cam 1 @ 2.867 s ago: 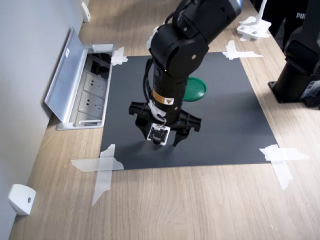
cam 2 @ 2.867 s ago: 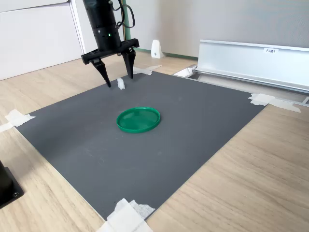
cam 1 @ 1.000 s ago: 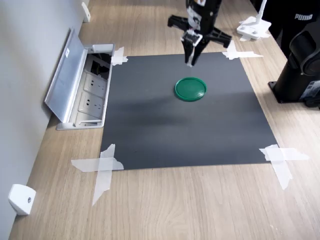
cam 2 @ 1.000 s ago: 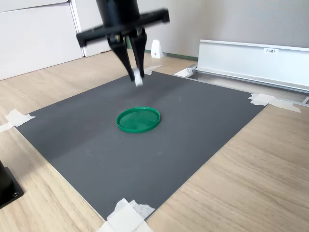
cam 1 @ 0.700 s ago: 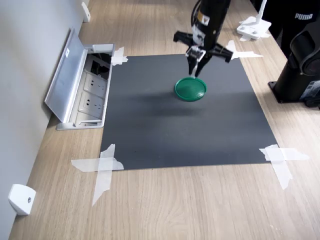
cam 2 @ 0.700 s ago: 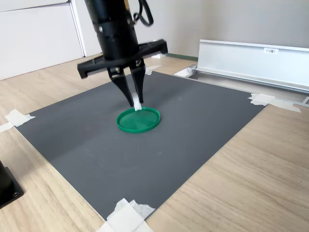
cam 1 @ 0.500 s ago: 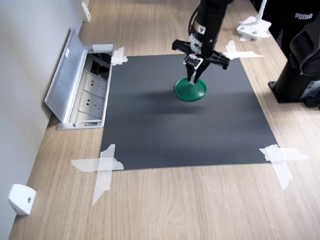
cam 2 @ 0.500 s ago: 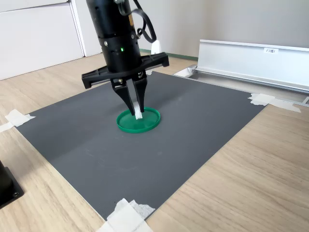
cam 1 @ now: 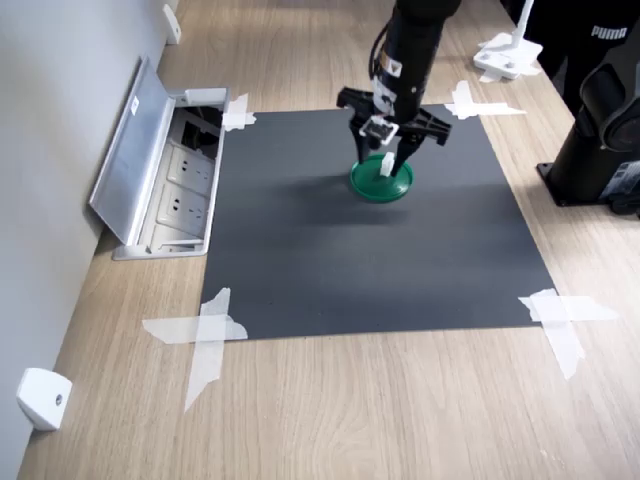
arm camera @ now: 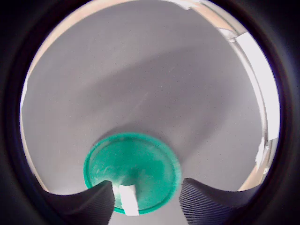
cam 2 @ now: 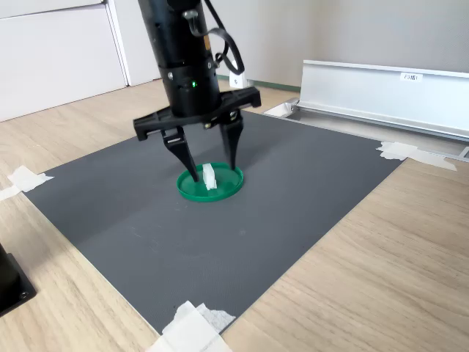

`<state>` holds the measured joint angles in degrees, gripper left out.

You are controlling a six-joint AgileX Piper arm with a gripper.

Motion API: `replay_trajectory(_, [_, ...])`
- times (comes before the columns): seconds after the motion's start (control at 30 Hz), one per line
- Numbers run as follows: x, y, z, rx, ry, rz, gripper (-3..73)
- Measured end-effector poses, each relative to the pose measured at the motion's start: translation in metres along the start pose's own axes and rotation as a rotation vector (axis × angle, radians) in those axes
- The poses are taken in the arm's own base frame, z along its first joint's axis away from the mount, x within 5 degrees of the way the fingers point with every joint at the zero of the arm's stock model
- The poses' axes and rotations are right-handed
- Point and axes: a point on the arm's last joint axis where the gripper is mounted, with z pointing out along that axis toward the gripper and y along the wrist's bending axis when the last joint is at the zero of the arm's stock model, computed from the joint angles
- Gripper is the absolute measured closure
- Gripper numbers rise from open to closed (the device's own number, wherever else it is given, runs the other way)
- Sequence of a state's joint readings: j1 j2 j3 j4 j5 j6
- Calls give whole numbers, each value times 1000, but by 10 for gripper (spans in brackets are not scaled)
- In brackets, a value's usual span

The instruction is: Grasp a white terminal and put it on the green lid.

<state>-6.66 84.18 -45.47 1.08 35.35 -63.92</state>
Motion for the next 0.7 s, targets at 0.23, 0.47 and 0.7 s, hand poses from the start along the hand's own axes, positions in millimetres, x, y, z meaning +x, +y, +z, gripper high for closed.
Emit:
replay_trajectory(0.23, [-7, -3, -79, 213, -198, 220, 95])
replay_trajectory(0.47, [2, 28, -162, 348, -453, 505, 488])
replay_trajectory(0.7, [22, 68, -227, 476, -777, 775, 695])
